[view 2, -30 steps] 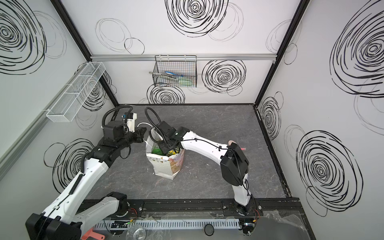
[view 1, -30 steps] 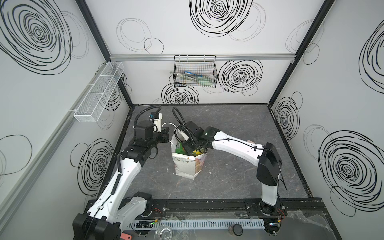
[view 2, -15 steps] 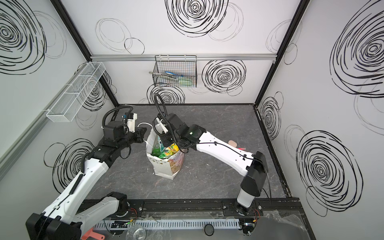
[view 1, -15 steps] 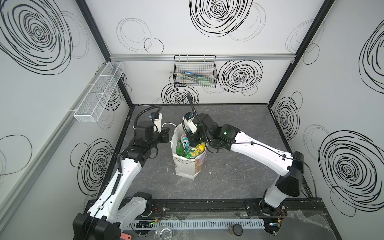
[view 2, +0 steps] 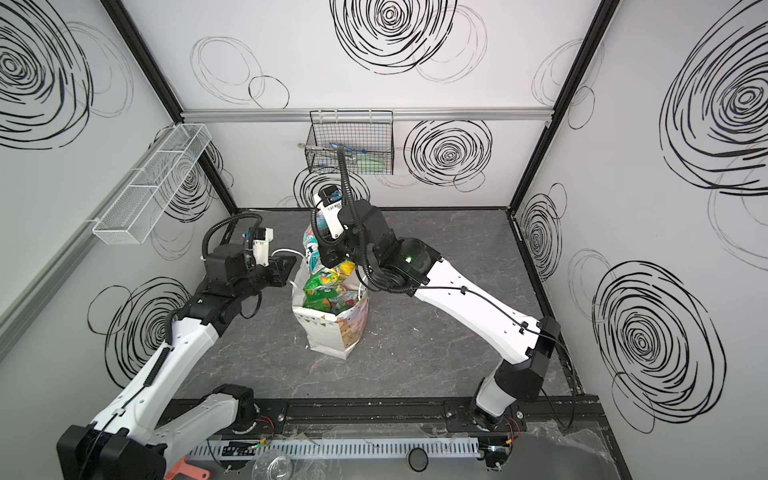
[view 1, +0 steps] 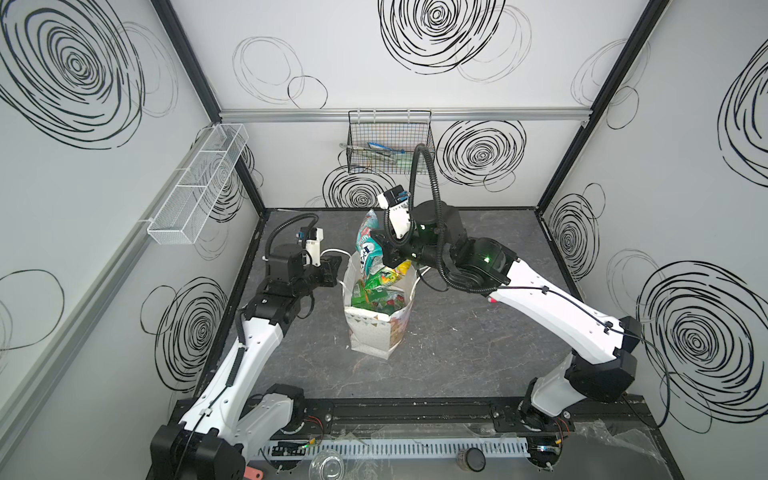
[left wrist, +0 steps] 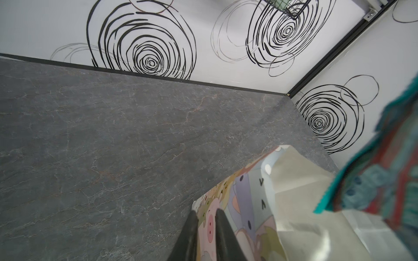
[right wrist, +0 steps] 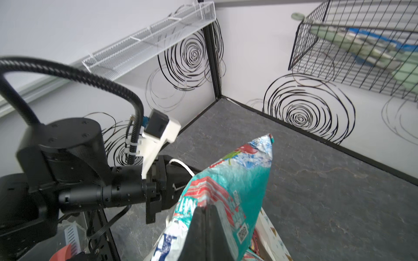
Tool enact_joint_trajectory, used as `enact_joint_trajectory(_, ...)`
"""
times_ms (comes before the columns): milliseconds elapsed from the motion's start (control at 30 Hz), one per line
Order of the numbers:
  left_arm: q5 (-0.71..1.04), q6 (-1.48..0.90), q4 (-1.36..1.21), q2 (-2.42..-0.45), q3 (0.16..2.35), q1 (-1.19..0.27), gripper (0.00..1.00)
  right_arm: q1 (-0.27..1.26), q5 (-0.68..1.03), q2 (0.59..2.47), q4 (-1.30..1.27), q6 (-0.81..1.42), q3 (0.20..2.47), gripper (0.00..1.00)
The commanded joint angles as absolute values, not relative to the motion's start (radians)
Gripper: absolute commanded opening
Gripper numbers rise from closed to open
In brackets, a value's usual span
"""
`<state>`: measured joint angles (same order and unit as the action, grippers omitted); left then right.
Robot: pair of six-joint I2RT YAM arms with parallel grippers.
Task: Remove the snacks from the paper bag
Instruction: 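Lift the teal snack bag out of the paper bag with the right gripper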
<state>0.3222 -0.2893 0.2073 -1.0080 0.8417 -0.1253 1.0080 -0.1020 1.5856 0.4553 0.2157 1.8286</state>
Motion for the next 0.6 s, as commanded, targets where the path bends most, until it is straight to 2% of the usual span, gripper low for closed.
enact_joint_trajectory(0, 0.337, -0.287, 0.133, -0.977, 0.861, -0.122, 0.35, 0.988, -0.112, 1.545, 0.356, 0.208, 1.88, 0.0)
enact_joint_trajectory(100, 0.332, -0.307, 0.145, -0.969, 0.895, -0.133, 0.55, 0.972, -0.107, 1.556, 0.356, 0.208, 1.882, 0.0)
enact_joint_trajectory(200, 0.319, -0.346, 0.142, -0.95, 0.927, -0.144, 0.66, 0.949, -0.099, 1.556, 0.351, 0.213, 1.886, 0.0)
enact_joint_trajectory(367, 0.206, -0.335, 0.153, -0.908, 0.995, -0.19, 0.79, 0.916, -0.081, 1.553, 0.353, 0.218, 1.917, 0.0)
enact_joint_trajectory(567, 0.154, -0.328, 0.154, -0.846, 1.069, -0.273, 0.87, 0.877, -0.088, 1.538, 0.381, 0.211, 1.985, 0.0)
